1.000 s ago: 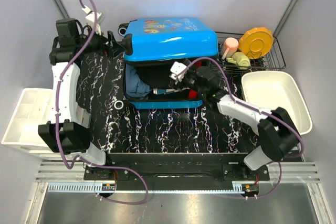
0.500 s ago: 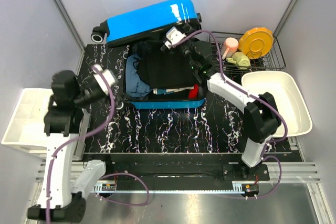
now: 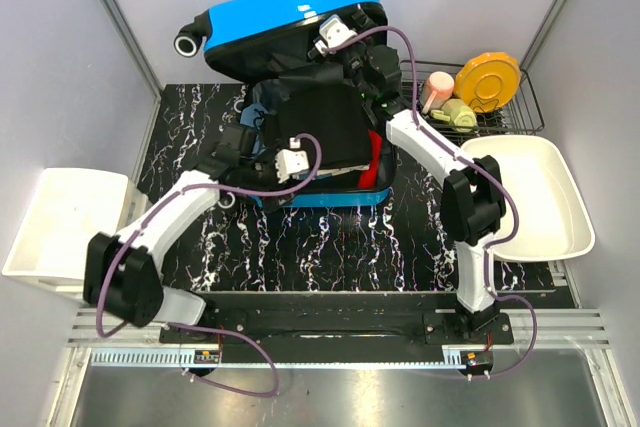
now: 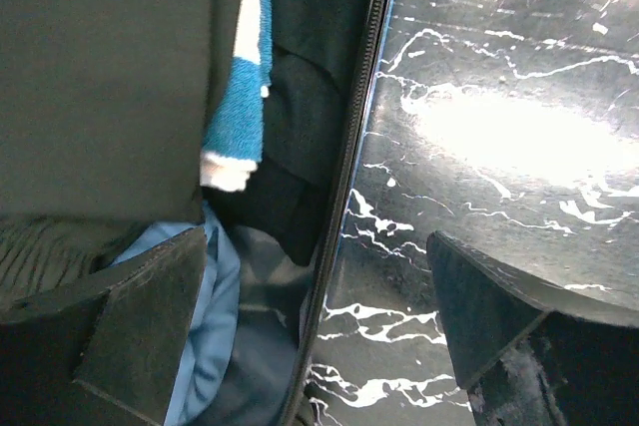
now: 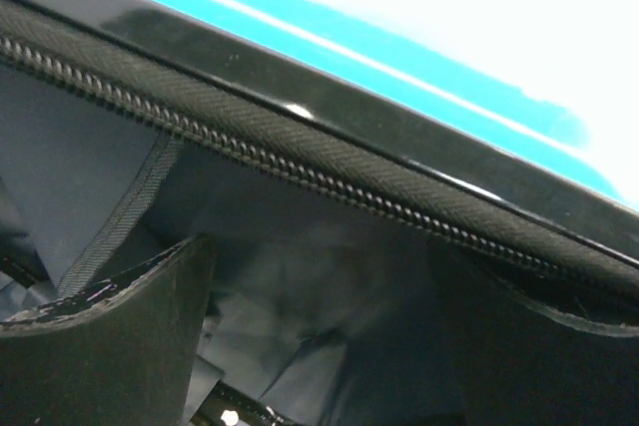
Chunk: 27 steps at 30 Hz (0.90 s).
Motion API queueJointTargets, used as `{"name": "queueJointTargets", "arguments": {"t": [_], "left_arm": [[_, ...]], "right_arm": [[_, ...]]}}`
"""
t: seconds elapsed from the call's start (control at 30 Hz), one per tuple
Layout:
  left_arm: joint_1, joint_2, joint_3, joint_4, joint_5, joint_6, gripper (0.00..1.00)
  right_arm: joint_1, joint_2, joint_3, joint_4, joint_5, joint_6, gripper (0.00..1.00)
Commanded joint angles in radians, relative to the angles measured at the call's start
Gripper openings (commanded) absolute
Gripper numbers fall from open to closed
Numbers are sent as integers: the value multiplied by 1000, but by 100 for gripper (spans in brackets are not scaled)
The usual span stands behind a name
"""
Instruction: Open, take out, and arrange the luggage
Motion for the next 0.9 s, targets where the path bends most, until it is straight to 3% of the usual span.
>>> {"name": "queueJointTargets", "arguments": {"t": [0.0, 0.13, 0.23, 0.27, 0.4, 0.7, 0.87], "left_arm": [[-35, 103, 41, 67, -58, 147, 96], [-53, 193, 13, 52, -124, 196, 86], [-61, 189, -4, 18, -133, 192, 60], [-64, 177, -25, 2, -104, 183, 45], [-108, 91, -116, -15, -70, 146, 26], [-147, -27, -234, -54, -46, 69, 9], [-147, -67, -268, -100, -77, 115, 6]], "right_arm": [[-28, 61, 135, 11, 37, -33, 96], [-48, 104, 233, -13, 47, -37, 96], [-64, 138, 296, -32, 53, -50, 96], [-67, 147, 313, -44, 54, -51, 96], [-91, 216, 464, -93, 76, -39, 97], [-130, 464, 903, -230, 66, -36, 97], [-131, 443, 844, -201, 86, -34, 98]]}}
